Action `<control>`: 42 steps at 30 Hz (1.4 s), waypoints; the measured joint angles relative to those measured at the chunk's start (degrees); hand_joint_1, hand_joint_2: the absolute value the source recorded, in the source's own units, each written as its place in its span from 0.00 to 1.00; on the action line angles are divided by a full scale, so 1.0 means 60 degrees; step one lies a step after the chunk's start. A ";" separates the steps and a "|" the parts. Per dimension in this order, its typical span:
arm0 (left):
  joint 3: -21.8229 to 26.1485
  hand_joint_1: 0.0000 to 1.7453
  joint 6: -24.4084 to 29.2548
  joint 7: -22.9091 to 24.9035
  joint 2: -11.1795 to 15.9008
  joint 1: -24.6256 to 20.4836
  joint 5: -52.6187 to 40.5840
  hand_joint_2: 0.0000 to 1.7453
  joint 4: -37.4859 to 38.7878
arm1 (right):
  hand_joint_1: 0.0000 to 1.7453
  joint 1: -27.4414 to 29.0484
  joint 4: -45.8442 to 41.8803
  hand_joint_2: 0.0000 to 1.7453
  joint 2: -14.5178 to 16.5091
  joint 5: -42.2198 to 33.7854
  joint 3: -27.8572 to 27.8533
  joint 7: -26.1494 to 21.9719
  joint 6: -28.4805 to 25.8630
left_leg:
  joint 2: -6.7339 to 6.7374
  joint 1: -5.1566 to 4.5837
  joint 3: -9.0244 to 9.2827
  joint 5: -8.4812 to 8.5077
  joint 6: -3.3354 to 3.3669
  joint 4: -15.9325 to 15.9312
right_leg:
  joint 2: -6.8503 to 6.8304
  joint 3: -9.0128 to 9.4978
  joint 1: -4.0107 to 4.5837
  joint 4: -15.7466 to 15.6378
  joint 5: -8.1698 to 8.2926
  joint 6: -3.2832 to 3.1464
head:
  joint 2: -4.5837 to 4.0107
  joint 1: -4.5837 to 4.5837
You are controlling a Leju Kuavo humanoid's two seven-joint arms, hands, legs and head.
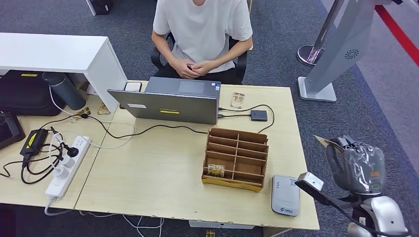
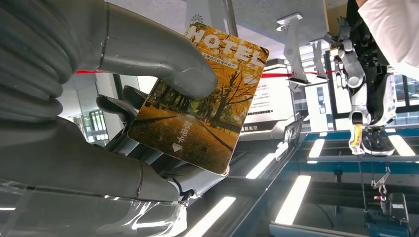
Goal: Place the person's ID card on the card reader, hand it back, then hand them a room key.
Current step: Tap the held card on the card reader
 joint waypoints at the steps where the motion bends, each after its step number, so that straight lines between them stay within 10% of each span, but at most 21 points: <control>1: 0.0012 0.00 0.0000 0.0000 0.0000 0.0000 0.0000 1.00 0.0000 | 1.00 0.0046 -0.0047 1.00 -0.0002 0.0000 -0.0031 0.0000 0.0007 | 0.0000 0.0000 0.0002 0.0001 0.0000 0.0000 | 0.0000 0.0002 0.0000 0.0000 0.0000 0.0000 | 0.0000 -0.0001; 19: 0.0046 0.00 0.0031 0.0011 0.0000 0.0015 -0.0037 1.00 0.0000 | 1.00 0.1659 -0.0846 1.00 0.0038 0.0997 -0.0216 -0.0006 -0.0253 | -0.0005 0.0001 -0.0003 -0.0005 0.0000 -0.0003 | -0.0003 0.0000 0.0001 0.0000 -0.0007 -0.0002 | 0.0000 -0.0001; 42: 0.0046 0.00 -0.0027 0.0160 0.0004 -0.0047 -0.0326 1.00 0.0015 | 1.00 0.0865 0.1481 1.00 0.0342 0.2573 0.2670 0.1560 -0.0604 | 0.0001 0.0002 0.0004 -0.0001 -0.0003 -0.0003 | 0.0000 0.0006 0.0001 0.0002 -0.0004 -0.0004 | 0.0000 -0.0002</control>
